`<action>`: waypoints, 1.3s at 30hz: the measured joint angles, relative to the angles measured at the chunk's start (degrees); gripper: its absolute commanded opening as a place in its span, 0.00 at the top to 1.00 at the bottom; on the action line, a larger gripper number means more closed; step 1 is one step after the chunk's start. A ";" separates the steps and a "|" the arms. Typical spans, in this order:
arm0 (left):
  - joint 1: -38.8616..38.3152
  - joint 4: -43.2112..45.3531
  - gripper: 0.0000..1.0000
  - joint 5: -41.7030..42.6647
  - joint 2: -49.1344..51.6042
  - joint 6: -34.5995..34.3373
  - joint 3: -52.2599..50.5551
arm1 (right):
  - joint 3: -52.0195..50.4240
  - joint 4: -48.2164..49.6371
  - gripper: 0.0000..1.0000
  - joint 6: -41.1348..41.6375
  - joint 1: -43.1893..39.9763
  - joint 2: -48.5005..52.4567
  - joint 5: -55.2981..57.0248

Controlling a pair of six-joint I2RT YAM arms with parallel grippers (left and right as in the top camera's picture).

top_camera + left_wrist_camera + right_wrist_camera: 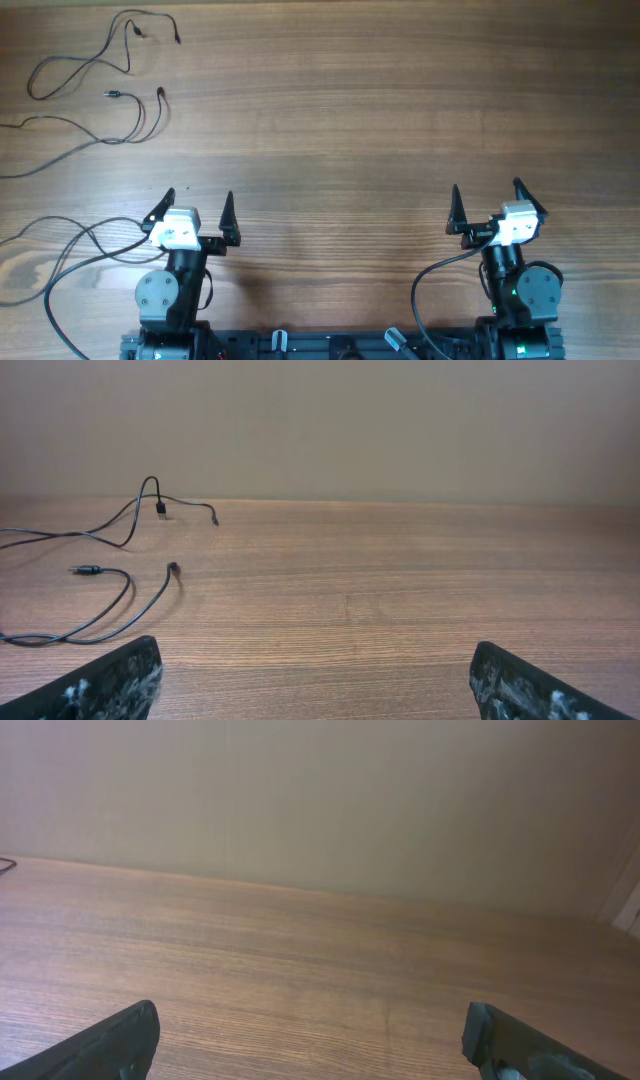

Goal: Untangle cables

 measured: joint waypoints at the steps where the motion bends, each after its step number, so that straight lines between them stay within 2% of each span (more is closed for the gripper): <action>1: 0.00 0.00 0.00 0.00 0.00 -0.02 0.00 | 0.00 0.00 0.00 0.00 0.00 0.00 0.00; 26: 0.00 0.00 0.00 0.00 0.00 -0.20 0.00 | 0.00 0.00 0.00 0.04 0.00 0.00 0.00; 31: 0.00 0.00 0.00 0.00 0.00 -0.20 0.00 | 0.00 0.00 0.00 3.85 0.00 0.00 0.02; 39: 0.00 0.00 0.00 0.00 0.00 -0.20 0.00 | 0.00 0.00 0.00 4.22 0.00 0.00 0.00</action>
